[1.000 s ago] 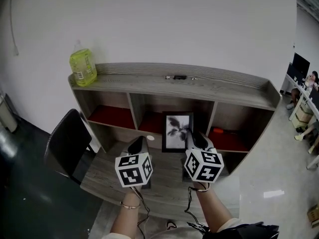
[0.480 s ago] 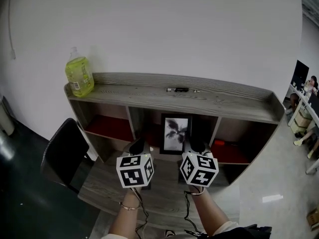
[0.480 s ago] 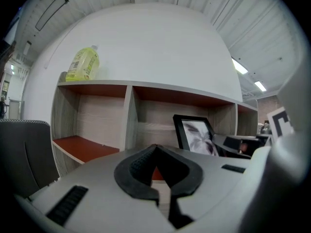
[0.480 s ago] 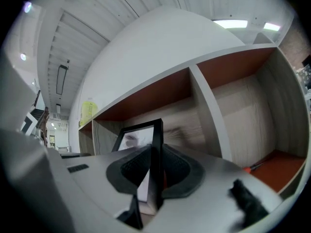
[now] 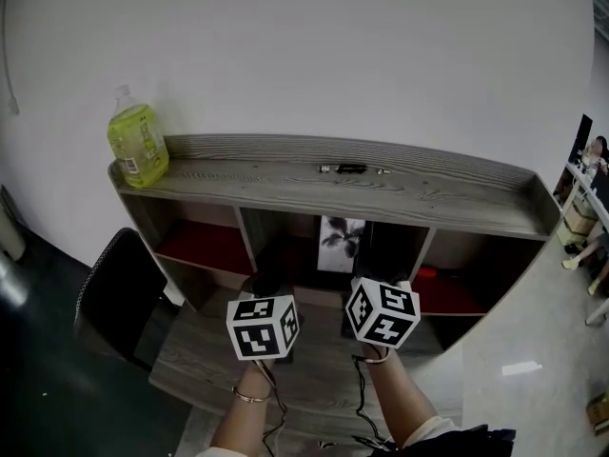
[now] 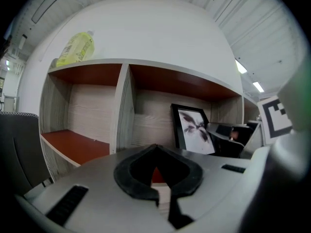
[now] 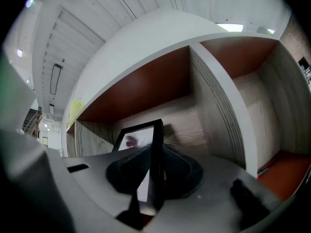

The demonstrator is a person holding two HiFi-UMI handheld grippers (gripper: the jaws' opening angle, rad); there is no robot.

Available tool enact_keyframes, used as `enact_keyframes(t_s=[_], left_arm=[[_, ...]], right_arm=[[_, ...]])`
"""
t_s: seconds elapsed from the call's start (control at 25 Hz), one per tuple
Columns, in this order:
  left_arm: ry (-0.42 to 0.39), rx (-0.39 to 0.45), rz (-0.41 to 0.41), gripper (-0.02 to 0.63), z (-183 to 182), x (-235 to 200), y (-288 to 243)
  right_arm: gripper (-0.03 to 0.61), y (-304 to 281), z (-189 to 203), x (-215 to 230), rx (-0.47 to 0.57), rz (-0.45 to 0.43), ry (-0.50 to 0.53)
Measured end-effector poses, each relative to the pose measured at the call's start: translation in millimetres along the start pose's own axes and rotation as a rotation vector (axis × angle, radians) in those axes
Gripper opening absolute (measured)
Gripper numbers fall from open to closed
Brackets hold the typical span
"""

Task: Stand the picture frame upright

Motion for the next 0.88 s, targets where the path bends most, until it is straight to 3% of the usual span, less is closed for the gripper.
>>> enact_keyframes(t_s=[0.88], left_arm=[[0.032,-0.018,0.021,0.009,12,-18,-14]], right_arm=[[0.083,-40,11,-13,-0.002,0.043,0.070]])
Point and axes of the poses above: the fingertips, and each gripper's own axes: y backward along the fingers, x to its right, z out of its underside, the point moved 8 cm from there along y, backward along the fingers, and after that the axes turned 15 degrees about z, right-handed, at the moved point
